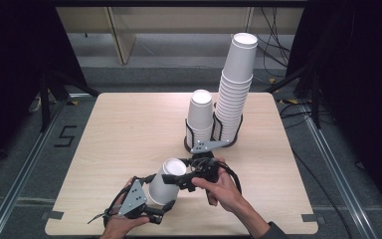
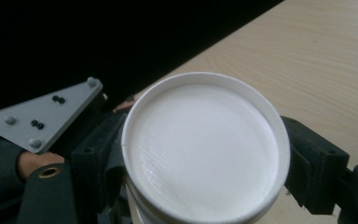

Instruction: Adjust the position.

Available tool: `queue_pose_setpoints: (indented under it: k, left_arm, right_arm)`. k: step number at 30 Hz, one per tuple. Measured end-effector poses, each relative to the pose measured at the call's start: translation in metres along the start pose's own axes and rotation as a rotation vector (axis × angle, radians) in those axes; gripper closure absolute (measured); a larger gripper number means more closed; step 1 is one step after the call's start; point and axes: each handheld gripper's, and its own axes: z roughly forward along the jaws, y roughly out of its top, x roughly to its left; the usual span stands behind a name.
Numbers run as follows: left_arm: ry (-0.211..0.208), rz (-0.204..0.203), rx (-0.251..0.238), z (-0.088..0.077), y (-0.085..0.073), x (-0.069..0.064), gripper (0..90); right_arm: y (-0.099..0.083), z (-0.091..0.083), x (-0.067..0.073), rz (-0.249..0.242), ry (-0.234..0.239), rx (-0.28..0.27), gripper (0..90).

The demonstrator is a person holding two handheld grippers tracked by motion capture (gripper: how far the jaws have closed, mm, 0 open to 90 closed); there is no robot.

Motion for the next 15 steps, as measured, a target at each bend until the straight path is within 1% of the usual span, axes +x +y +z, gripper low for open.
queue_pose_setpoints:
  k: [1,2,3,4,6,7,9,10,11,12,13,14,15]
  left_arm:
    - [0.0,-0.019,-0.034,0.0005,-0.0004,0.0,3.5]
    - [0.0,-0.029,-0.04,-0.0004,-0.0003,-0.0001,3.1]
    - [0.0,-0.035,-0.048,-0.0009,0.0001,-0.0005,2.9]
    - [0.001,-0.041,-0.061,-0.001,0.0005,-0.0011,2.7]
    - [0.012,-0.039,-0.078,-0.0007,0.0008,-0.0018,2.6]
    - [0.019,-0.051,-0.089,-0.0004,0.0006,-0.0026,2.3]
    - [0.026,-0.072,-0.093,-0.0004,0.0002,-0.0023,1.3]
    - [0.033,-0.068,-0.09,-0.0003,0.0001,-0.0016,1.0]
    - [0.041,-0.079,-0.094,0.0004,-0.0002,-0.0018,0.6]
    - [0.037,-0.078,-0.108,0.0021,-0.0008,-0.0008,0.0]
    - [0.04,-0.072,-0.106,0.0018,-0.0009,-0.0006,0.1]
    - [0.044,-0.075,-0.103,0.0009,-0.0007,-0.0011,0.4]
    - [0.045,-0.074,-0.089,-0.0002,0.0,-0.0011,0.3]
  right_arm:
    - [0.0008,-0.0019,0.0001,0.02,0.008,-0.016,24.4]
    - [0.0012,-0.0028,-0.0005,0.019,0.015,-0.039,24.5]
    - [0.0013,-0.0046,0.001,0.05,0.01,-0.042,24.5]
    - [0.0017,-0.0044,0.0008,0.054,0.012,-0.056,24.6]
    - [0.0021,-0.0061,0.0014,0.074,0.028,-0.075,24.6]
    - [0.0022,-0.0054,-0.0001,0.062,0.026,-0.084,24.6]
    - [0.0021,-0.0062,0.0002,0.082,0.038,-0.1,24.7]
    - [0.0021,-0.006,0.0001,0.082,0.04,-0.101,24.7]
    - [0.0019,-0.0057,0.0001,0.082,0.04,-0.106,24.7]
    - [0.0018,-0.0054,0.0004,0.084,0.038,-0.109,24.7]
    - [0.0017,-0.0049,0.0006,0.08,0.035,-0.104,24.7]
    - [0.0016,-0.0049,0.0007,0.075,0.03,-0.105,24.7]
    - [0.0014,-0.0044,0.0005,0.078,0.036,-0.109,24.7]
